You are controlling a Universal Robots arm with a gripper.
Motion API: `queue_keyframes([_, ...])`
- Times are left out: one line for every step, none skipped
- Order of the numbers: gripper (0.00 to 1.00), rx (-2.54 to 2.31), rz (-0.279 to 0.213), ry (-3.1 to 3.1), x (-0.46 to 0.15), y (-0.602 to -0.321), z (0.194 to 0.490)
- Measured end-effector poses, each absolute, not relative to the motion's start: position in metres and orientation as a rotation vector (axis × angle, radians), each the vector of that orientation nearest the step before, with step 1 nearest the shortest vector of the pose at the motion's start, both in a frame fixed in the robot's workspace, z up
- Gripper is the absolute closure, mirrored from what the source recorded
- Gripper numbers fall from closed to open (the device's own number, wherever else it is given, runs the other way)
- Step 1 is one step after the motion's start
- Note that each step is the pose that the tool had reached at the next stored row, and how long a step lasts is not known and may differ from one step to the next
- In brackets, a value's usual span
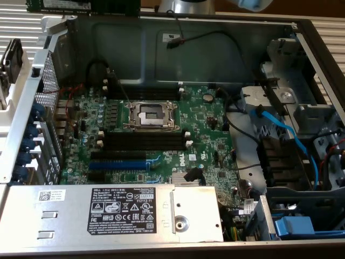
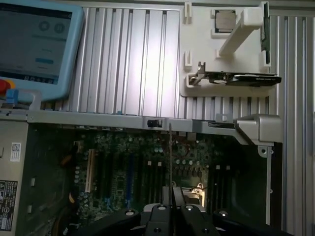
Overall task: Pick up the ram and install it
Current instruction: 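Pick up the ram and move it above insertion slot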
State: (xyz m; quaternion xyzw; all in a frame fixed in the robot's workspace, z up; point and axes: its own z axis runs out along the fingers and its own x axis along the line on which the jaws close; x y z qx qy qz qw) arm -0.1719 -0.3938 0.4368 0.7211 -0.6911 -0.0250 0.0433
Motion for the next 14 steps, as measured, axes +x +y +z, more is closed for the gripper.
queue_keyframes([0.87,2.205,-0.076,-2.113,-0.169,-0.394,0.437])
queue_keyframes([0.87,2.205,-0.076,-2.113,-0.166,-0.394,0.437])
queue_keyframes([0.87,2.205,-0.076,-2.113,-0.163,-0.394,0.437])
queue_keyframes([0.87,2.205,-0.076,-2.113,-0.159,-0.394,0.437])
queue_keyframes([0.87,2.205,-0.076,-2.113,-0.156,-0.394,0.437])
queue_keyframes([0.87,2.205,-0.076,-2.113,-0.153,-0.394,0.437])
queue_keyframes([0.87,2.205,-0.076,-2.113,-0.15,-0.395,0.437])
queue_keyframes([0.87,2.205,-0.076,-2.113,-0.147,-0.395,0.437])
queue_keyframes([0.87,2.205,-0.076,-2.113,-0.143,-0.395,0.437])
queue_keyframes([0.87,2.205,-0.076,-2.113,-0.14,-0.395,0.437])
queue_keyframes([0.87,2.205,-0.076,-2.113,-0.137,-0.395,0.437])
queue_keyframes([0.87,2.205,-0.076,-2.113,-0.134,-0.395,0.437])
queue_keyframes([0.87,2.205,-0.076,-2.113,-0.131,-0.395,0.437])
queue_keyframes([0.87,2.205,-0.076,-2.113,-0.128,-0.395,0.437])
